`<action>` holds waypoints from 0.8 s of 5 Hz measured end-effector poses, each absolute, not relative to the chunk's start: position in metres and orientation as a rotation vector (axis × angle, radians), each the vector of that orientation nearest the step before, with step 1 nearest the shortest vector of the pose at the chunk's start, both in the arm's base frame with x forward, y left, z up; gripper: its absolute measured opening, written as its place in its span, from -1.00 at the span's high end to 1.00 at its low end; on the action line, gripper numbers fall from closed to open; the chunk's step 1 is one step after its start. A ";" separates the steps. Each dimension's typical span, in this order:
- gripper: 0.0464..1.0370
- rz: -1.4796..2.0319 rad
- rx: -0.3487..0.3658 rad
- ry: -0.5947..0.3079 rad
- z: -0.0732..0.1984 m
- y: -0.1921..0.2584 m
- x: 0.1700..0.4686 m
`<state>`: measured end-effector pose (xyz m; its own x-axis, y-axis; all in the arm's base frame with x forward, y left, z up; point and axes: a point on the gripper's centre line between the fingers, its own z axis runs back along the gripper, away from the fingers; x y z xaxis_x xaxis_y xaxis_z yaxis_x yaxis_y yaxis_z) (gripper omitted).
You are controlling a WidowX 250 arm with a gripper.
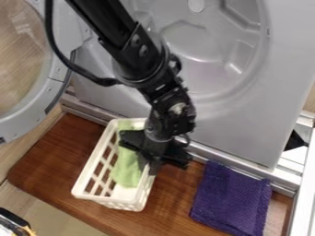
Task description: Dragging the crate to the right
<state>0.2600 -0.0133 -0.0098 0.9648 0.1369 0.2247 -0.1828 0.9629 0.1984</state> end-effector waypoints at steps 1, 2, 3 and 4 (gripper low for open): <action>0.91 0.131 0.213 -0.269 0.013 -0.035 0.260; 0.91 0.060 0.170 -0.319 0.024 -0.076 0.260; 0.91 0.001 0.114 -0.348 0.030 -0.114 0.268; 0.91 -0.044 0.093 -0.333 0.018 -0.145 0.272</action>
